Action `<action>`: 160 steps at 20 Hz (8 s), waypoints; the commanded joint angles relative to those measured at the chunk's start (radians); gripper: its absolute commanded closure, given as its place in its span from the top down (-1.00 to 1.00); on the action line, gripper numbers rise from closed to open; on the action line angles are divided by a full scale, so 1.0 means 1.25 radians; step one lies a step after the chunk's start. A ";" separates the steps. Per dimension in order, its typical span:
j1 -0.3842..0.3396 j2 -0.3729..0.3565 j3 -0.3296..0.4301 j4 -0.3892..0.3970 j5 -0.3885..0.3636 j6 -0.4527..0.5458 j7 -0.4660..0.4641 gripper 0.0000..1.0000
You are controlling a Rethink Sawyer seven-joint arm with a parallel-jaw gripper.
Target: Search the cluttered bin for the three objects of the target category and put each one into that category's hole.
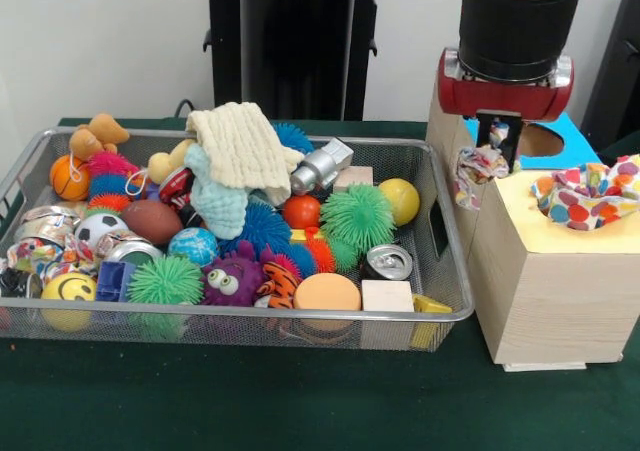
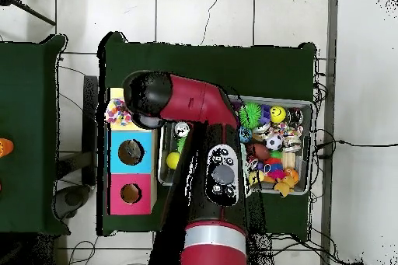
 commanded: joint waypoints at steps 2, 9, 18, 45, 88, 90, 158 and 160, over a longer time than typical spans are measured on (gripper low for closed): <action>-0.023 -0.037 0.049 0.000 -0.130 0.057 -0.128 -1.00; -0.001 -0.097 0.060 -0.063 -0.156 0.177 -0.075 -1.00; 0.018 -0.111 0.078 -0.203 -0.138 0.337 0.026 -1.00; 0.028 -0.081 0.070 -0.027 -0.089 0.072 0.085 -1.00; -0.001 0.013 0.167 0.036 -0.080 -0.130 0.050 -1.00; -0.001 0.035 0.169 0.027 -0.084 -0.138 0.050 -1.00; 0.039 0.066 0.128 0.196 -0.186 -0.305 0.038 -1.00; 0.043 0.086 0.119 0.185 -0.196 -0.322 0.040 -1.00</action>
